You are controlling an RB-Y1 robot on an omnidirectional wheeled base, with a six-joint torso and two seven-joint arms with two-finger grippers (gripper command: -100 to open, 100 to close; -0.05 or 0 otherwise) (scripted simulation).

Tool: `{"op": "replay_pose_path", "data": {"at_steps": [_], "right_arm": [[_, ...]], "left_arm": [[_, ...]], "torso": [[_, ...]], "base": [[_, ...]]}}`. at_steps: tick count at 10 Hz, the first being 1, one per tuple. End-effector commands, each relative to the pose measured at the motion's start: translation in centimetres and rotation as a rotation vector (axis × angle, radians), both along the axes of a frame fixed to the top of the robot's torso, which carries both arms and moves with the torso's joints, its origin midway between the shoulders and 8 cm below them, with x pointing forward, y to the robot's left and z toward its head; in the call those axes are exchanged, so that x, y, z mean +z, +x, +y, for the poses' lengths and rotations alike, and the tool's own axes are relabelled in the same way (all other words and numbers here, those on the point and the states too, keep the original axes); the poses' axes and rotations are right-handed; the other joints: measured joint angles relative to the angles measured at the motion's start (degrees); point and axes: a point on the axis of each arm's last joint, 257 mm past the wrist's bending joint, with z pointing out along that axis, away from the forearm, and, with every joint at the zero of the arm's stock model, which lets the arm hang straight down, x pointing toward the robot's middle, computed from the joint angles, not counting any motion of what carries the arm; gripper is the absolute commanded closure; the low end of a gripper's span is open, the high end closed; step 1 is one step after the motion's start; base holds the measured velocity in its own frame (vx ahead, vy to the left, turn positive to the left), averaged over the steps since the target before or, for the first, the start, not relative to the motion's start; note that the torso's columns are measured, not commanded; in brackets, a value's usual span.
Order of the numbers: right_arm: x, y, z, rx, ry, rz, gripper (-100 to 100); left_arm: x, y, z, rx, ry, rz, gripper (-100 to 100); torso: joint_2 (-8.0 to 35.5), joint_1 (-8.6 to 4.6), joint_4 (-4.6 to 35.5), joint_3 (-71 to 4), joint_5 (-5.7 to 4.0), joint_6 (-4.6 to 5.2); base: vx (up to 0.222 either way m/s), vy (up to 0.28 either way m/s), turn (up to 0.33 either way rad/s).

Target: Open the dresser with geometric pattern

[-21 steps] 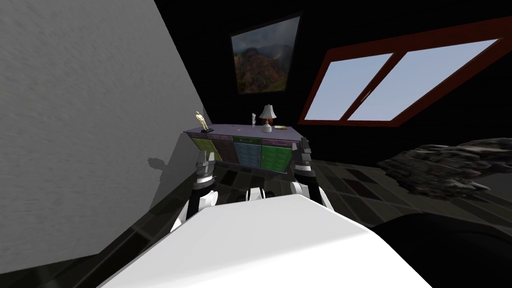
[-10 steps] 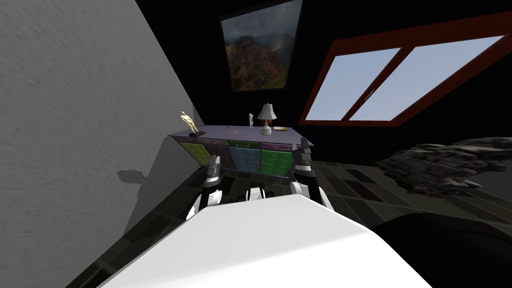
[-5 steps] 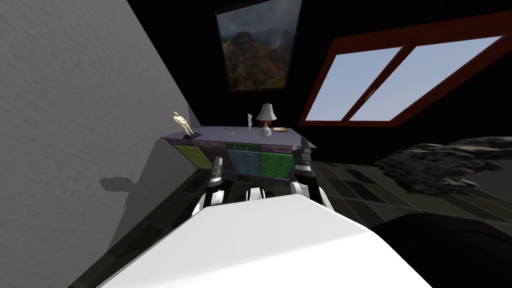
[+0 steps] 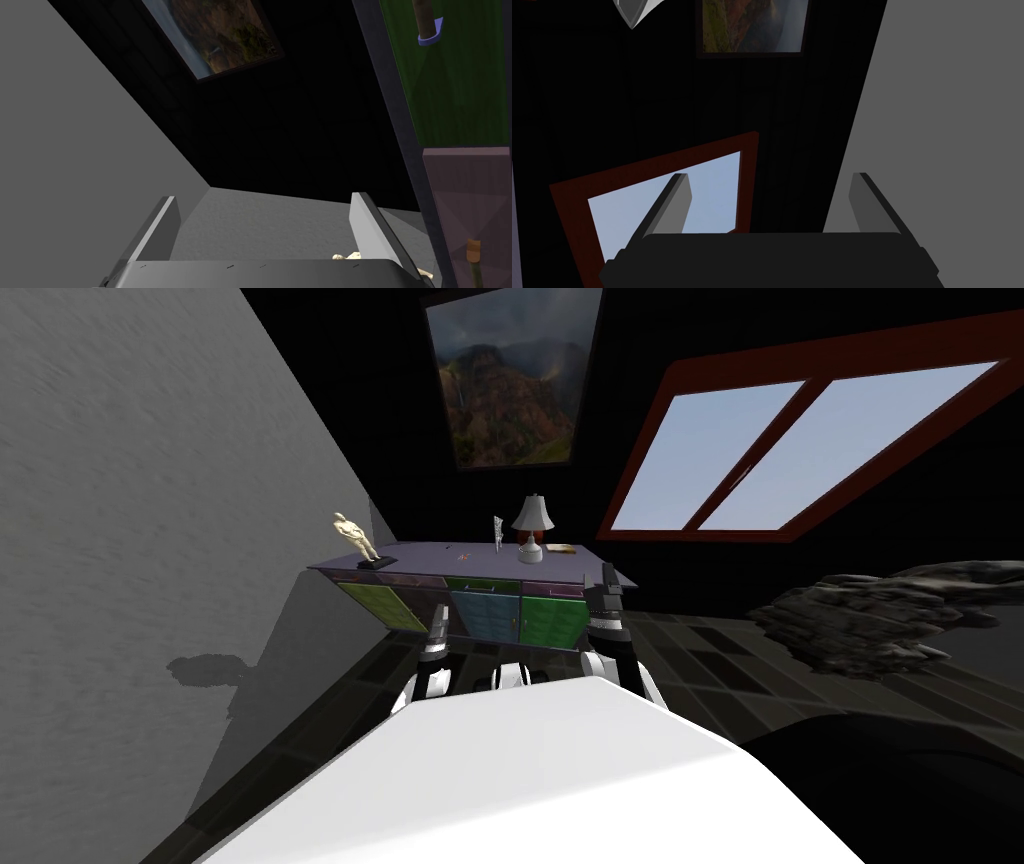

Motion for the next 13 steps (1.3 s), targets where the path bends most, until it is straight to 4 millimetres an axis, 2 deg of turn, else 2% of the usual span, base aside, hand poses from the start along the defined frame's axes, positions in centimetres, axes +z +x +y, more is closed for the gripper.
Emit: {"op": "replay_pose_path", "data": {"at_steps": [1,13], "right_arm": [[0.0,0.0,0.0,0.0,0.0,0.0,0],[0.0,0.0,0.0,0.0,0.0,0.0,0]], "left_arm": [[-1.5,0.3,-0.3,-0.002,0.006,0.02,-100],[-8.0,1.5,-2.8,-0.033,0.02,0.11,-100]], "torso": [[-0.13,0.02,-0.04,-0.08,0.01,-0.01],[0.01,-0.01,0.0,0.0,0.0,-0.01]], "base": [[0.086,0.005,-0.015],[0.081,0.008,-0.033]]}}
